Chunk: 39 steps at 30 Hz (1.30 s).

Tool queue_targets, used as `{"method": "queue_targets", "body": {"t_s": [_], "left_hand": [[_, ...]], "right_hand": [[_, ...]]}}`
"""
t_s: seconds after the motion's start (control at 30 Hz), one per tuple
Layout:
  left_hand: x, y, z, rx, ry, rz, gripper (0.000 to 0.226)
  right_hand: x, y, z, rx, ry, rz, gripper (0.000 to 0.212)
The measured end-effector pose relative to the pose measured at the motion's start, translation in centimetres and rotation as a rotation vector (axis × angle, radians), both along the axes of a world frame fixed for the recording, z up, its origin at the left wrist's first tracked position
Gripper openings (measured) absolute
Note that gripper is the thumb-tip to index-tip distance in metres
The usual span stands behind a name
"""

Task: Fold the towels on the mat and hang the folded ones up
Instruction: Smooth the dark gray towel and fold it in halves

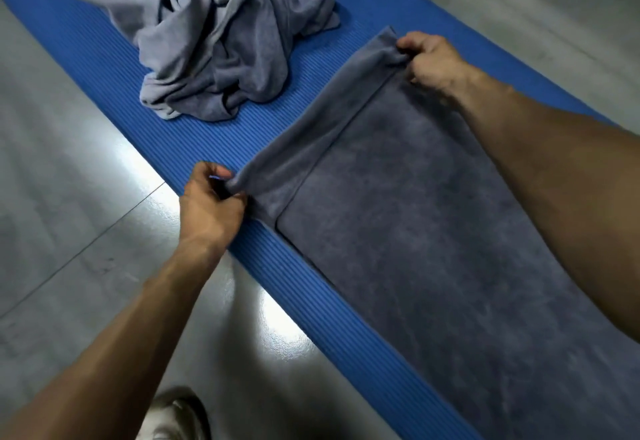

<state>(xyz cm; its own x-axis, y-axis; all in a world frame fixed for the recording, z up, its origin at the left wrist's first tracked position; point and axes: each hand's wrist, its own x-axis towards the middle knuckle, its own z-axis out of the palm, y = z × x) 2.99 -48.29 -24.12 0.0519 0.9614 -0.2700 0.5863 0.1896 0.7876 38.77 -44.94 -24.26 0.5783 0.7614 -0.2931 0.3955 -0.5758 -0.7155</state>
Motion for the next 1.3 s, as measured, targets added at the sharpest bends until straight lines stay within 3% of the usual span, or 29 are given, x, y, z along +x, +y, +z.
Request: {"method": "queue_targets", "body": {"t_s": [0.07,0.13,0.2,0.3,0.37,0.5,0.57,0.67,0.8,0.9,0.97,1.07,1.13,1.23,1.3], "left_hand": [[-0.3,-0.4,-0.1,0.213,0.315,-0.226,0.034],[0.3,-1.2,-0.3,0.359,0.503,-0.518,0.044],[1.1,-2.0,-0.3,0.338,0.573,-0.685,0.051],[1.3,-2.6,-0.6,0.248,0.654,-0.696,0.058],[1.2,-2.8,-0.6,0.237,0.682,-0.716,0.063],[0.8,-2.9,-0.6,0.265,0.71,-0.806,0.071],[0.4,-2.9,-0.8,0.266,0.775,-0.86,0.076],[0.0,-2.9,-1.0,0.23,0.923,-0.936,0.074],[-0.6,-2.0,-0.9,0.151,0.919,-0.966,0.071],[-0.6,-1.5,-0.8,0.059,0.862,-0.967,0.064],[-0.4,-1.0,-0.8,0.025,0.726,-0.883,0.052],[0.2,0.3,-1.2,0.161,0.579,-0.709,0.038],[0.8,1.2,-1.6,0.174,0.57,-0.573,0.039],[1.5,2.4,-0.9,-0.042,0.495,-0.342,0.056],[2.4,1.7,0.9,0.019,0.469,-0.36,0.051]], "right_hand": [[-0.7,-0.1,-0.5,0.039,-0.107,-0.043,0.047],[-1.4,-0.4,-1.0,0.055,-0.153,-0.121,0.039],[-2.0,-0.5,-1.3,0.023,-0.066,-0.112,0.029],[-2.7,-0.2,-0.8,0.064,0.075,-0.179,0.004],[-2.6,0.2,-0.9,0.067,0.106,-0.191,0.013],[-2.9,0.7,-0.3,-0.018,0.246,-0.197,0.059],[-2.5,0.7,-0.1,0.054,0.296,-0.263,0.063],[-1.4,0.7,-0.2,0.078,0.313,-0.256,0.051],[-2.5,1.9,0.7,0.052,0.197,-0.229,0.022],[-3.2,1.6,0.5,-0.048,0.09,-0.168,0.038],[-2.5,1.0,-0.2,-0.189,-0.133,-0.008,0.049],[-2.5,-0.4,0.2,-0.42,-0.66,0.29,0.043],[-3.2,-1.1,0.6,-0.432,-0.863,0.304,0.046],[-5.0,-2.5,0.2,-0.19,-0.756,0.215,0.045],[-7.0,-3.9,0.6,-0.007,-0.498,0.133,0.035]]}}
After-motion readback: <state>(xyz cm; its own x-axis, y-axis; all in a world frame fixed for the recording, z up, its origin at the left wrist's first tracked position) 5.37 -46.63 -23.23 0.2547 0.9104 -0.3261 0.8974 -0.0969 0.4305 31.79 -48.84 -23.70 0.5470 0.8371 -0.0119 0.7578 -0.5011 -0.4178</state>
